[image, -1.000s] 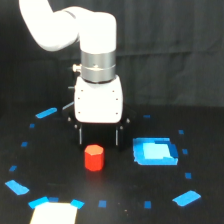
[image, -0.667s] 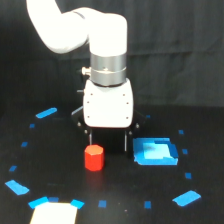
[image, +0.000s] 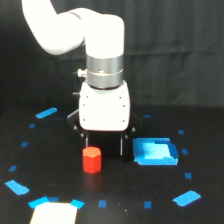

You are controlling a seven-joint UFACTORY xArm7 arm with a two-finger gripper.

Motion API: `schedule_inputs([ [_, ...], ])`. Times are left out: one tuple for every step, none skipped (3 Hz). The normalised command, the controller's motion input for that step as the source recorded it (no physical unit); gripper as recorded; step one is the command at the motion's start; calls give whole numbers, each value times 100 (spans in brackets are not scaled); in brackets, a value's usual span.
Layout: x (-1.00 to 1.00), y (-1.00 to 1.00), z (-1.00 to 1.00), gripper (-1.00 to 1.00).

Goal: Pick up the red object from the table

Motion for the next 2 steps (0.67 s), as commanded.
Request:
schedule_inputs([
  [-21, -62, -15, 100],
  [60, 99, -22, -100],
])
